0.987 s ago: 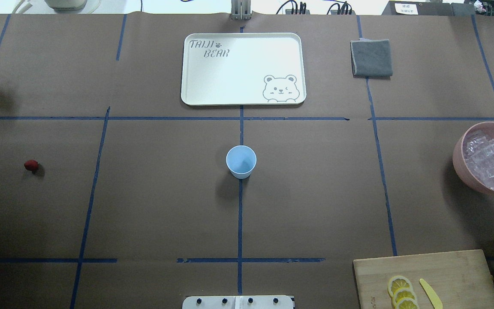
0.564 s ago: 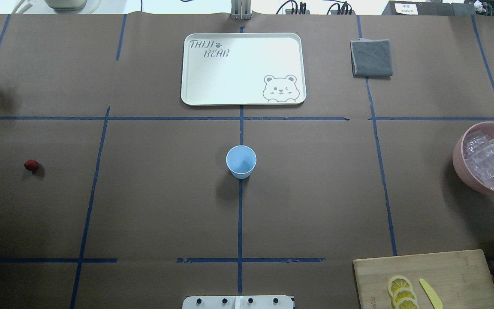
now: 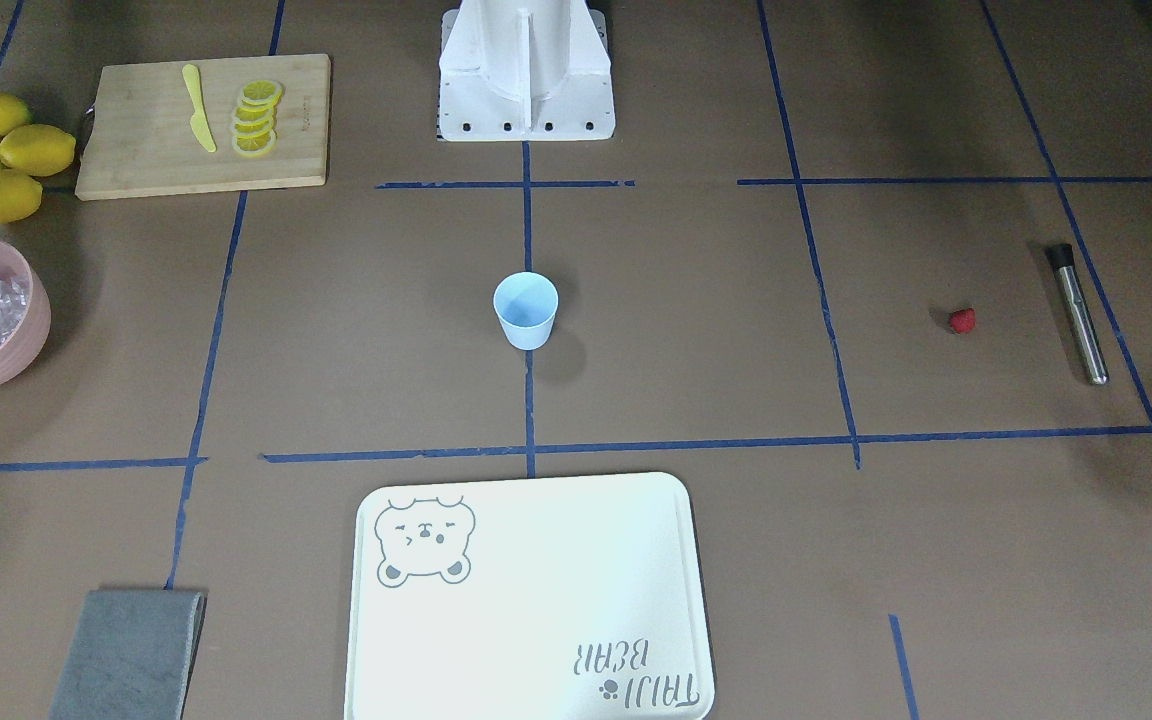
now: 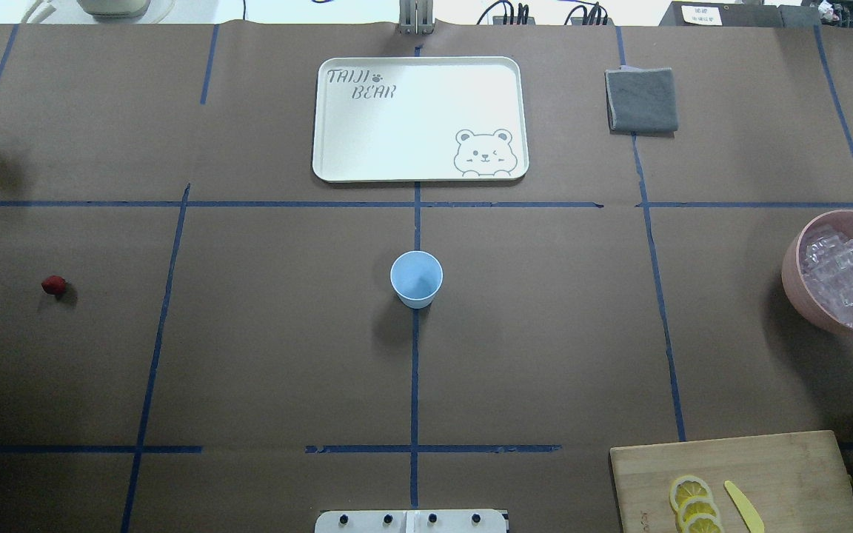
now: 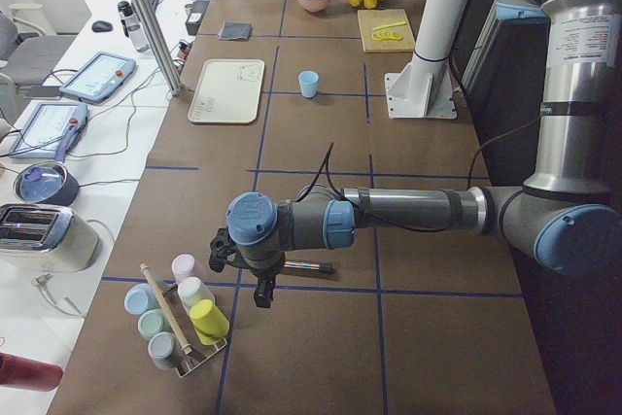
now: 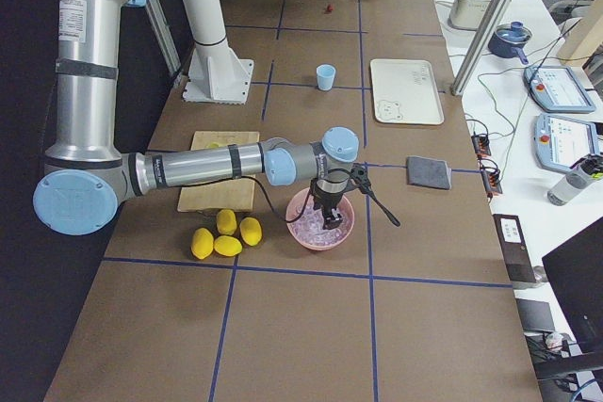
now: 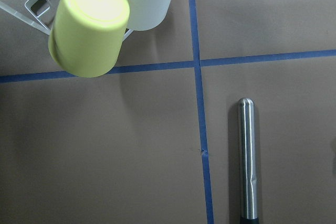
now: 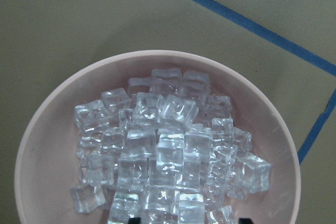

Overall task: Mash ice and strawberries in cup
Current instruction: 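Grasp one ice cube with the right gripper and lift it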

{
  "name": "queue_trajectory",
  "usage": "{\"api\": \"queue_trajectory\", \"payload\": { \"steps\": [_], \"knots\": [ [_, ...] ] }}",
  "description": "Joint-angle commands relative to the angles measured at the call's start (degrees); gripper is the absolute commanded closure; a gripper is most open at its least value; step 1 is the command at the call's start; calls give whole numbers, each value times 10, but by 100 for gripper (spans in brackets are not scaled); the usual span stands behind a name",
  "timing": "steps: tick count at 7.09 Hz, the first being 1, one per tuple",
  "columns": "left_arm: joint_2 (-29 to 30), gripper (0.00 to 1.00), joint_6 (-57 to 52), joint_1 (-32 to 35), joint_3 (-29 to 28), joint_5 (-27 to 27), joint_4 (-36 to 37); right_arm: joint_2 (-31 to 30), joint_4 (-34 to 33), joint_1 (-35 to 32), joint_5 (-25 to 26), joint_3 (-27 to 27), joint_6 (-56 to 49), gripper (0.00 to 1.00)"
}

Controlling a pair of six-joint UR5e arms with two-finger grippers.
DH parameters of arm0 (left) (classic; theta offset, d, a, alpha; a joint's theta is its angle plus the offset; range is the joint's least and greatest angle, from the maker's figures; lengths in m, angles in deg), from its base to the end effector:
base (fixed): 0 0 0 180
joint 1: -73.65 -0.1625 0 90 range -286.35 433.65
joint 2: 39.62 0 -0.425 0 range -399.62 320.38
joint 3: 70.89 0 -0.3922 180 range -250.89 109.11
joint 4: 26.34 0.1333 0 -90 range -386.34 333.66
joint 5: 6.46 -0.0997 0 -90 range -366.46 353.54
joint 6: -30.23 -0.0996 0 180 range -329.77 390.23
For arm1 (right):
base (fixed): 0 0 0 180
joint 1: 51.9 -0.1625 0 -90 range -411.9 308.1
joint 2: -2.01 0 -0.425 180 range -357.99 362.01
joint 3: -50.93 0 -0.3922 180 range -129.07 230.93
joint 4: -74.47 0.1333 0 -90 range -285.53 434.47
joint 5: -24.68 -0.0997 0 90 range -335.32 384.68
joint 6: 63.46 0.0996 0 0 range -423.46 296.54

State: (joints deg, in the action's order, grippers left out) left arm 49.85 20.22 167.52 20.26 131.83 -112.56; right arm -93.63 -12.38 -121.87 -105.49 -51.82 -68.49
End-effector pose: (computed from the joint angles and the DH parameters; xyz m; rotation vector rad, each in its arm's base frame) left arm -0.0915 -0.4791 0.6549 0.0504 0.8429 0.0775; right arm -0.0924 -0.4550 0.5940 0.0797 -0.7228 -0.4809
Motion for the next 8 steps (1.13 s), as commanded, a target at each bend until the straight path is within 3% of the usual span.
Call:
{"api": "queue_trajectory", "payload": {
  "steps": [1,8],
  "knots": [
    [0,0,0,0,0,0,0,-2,0,4,2,10,-2,32],
    [0,0,0,0,1,1,0,1,-1,21,3,37,4,36]
  ]
}}
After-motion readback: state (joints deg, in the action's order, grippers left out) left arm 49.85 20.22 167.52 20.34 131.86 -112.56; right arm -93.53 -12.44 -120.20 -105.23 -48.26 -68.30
